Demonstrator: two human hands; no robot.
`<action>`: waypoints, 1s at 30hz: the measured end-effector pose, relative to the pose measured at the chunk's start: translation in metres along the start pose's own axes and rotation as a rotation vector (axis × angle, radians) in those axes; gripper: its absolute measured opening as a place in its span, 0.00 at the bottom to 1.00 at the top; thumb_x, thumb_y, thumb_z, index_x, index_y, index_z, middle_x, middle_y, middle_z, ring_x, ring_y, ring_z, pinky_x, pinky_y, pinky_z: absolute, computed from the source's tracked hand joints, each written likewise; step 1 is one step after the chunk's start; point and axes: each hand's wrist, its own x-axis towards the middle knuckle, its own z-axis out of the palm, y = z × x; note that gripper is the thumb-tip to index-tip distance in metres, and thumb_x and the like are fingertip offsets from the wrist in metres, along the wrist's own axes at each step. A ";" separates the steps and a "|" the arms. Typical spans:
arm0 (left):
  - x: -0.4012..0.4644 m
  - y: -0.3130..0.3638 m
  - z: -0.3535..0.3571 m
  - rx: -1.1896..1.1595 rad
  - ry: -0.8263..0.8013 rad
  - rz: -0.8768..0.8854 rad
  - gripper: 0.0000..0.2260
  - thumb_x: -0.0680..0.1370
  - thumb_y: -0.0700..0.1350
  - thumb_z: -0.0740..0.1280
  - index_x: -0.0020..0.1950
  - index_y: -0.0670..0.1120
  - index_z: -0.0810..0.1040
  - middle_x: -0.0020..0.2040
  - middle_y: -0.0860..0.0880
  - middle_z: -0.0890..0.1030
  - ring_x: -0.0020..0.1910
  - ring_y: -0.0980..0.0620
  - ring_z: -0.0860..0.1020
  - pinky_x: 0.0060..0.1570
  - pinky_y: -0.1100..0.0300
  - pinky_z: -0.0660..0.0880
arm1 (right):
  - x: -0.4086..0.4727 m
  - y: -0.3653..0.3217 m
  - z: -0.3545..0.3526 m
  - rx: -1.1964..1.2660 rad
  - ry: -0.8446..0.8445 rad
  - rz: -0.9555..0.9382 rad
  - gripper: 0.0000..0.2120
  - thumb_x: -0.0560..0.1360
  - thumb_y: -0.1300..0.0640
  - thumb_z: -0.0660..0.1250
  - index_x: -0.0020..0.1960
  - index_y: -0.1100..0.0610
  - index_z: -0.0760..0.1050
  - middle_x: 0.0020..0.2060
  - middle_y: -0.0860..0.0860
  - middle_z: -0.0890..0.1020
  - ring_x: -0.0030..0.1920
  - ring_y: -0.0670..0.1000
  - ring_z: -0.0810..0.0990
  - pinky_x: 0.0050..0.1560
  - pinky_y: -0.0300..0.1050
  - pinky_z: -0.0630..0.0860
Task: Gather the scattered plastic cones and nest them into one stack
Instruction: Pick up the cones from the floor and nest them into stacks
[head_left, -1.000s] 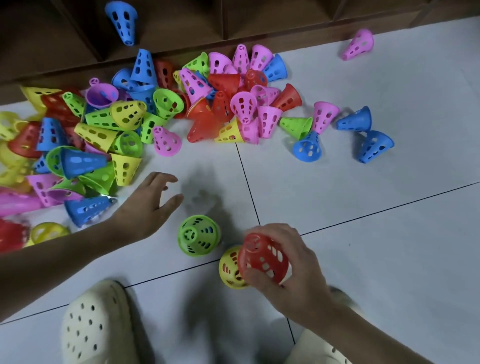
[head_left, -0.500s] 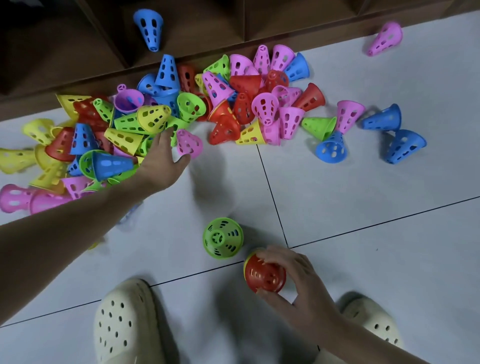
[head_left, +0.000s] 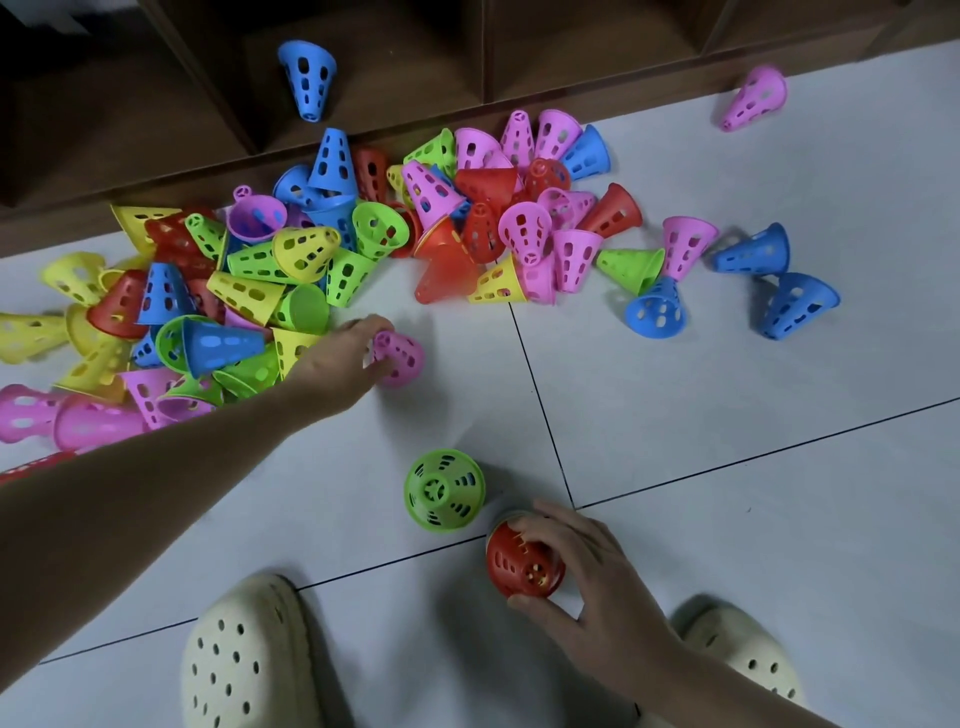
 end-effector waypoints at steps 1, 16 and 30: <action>-0.007 0.001 0.005 -0.017 0.004 0.009 0.17 0.78 0.47 0.71 0.65 0.49 0.73 0.58 0.45 0.81 0.55 0.44 0.79 0.51 0.52 0.77 | 0.000 0.001 0.001 0.006 -0.007 0.012 0.24 0.75 0.34 0.65 0.68 0.40 0.67 0.69 0.27 0.64 0.73 0.37 0.63 0.69 0.30 0.62; -0.123 0.060 -0.040 -0.257 0.308 0.284 0.14 0.79 0.64 0.58 0.55 0.56 0.64 0.42 0.54 0.77 0.32 0.45 0.75 0.34 0.50 0.71 | -0.003 -0.002 0.001 0.134 -0.063 0.120 0.23 0.73 0.41 0.71 0.65 0.40 0.68 0.64 0.33 0.73 0.66 0.41 0.71 0.64 0.39 0.70; -0.143 0.092 -0.043 0.205 0.084 0.721 0.18 0.76 0.61 0.67 0.52 0.47 0.73 0.39 0.51 0.77 0.33 0.51 0.73 0.34 0.63 0.66 | 0.000 0.001 -0.015 0.320 0.043 0.158 0.23 0.76 0.41 0.66 0.68 0.50 0.71 0.64 0.41 0.77 0.66 0.47 0.75 0.65 0.39 0.70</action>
